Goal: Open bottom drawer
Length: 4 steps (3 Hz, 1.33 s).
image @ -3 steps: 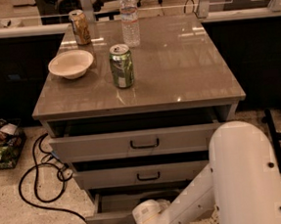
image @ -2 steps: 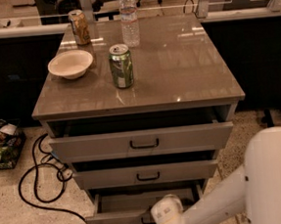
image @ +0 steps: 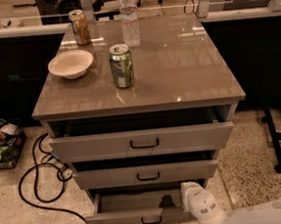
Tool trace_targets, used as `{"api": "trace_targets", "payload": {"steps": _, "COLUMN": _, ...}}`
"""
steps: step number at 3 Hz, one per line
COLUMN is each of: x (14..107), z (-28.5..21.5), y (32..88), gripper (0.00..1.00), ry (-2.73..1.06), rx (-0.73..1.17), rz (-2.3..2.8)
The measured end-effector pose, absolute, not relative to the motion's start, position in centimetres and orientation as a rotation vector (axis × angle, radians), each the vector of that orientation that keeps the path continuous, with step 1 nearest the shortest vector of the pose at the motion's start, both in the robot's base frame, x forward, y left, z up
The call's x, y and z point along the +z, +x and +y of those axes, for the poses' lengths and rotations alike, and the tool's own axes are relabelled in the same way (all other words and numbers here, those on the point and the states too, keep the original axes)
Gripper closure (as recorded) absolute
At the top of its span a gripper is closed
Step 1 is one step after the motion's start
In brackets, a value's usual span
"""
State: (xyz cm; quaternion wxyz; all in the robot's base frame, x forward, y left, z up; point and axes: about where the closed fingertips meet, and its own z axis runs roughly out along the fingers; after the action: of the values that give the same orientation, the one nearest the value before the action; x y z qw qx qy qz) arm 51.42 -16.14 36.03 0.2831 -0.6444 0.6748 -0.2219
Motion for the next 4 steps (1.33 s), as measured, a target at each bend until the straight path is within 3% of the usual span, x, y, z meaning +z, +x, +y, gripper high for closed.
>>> {"api": "trace_targets", "payload": {"steps": 4, "x": 31.3, "z": -15.3, "y": 51.0, "gripper": 1.0, "ry": -1.761, "rx": -0.475, "rz": 1.856}}
